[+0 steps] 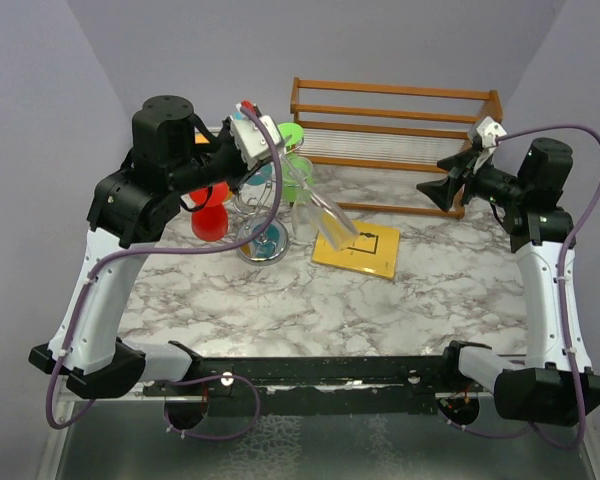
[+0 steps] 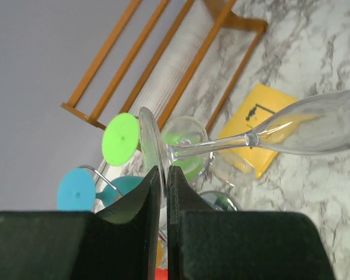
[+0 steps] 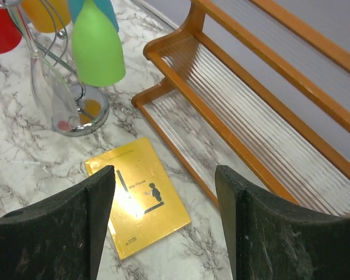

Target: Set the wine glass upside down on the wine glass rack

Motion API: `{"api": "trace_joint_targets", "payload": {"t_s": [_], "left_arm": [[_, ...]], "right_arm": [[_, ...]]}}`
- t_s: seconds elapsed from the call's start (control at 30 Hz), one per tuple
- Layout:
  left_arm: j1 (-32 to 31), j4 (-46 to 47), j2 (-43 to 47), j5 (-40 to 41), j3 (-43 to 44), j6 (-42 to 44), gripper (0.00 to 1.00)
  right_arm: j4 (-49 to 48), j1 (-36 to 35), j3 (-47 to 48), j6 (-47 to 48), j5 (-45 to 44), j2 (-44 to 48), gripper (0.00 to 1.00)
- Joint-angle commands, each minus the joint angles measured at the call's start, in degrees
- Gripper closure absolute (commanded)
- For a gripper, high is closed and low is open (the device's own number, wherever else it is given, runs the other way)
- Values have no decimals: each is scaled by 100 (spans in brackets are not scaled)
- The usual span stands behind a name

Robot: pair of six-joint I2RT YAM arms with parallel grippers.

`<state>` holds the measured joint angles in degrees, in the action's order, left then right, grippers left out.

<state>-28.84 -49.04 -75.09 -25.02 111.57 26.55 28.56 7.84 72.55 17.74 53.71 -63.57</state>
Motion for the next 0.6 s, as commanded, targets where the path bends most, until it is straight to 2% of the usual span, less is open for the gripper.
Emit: {"api": "trace_joint_targets", "payload": {"t_s": [0.0, 0.13, 0.57], "left_arm": [[-183, -886, 250, 108, -179, 1339, 100], [-275, -1178, 336, 295, -334, 1833, 100], [-335, -1329, 263, 1001, -601, 2755, 100]], "right_arm": [[-527, -1, -484, 209, 175, 205, 31], [-897, -1, -915, -1, 348, 303, 31], [-855, -1, -1265, 170, 306, 372, 30]]}}
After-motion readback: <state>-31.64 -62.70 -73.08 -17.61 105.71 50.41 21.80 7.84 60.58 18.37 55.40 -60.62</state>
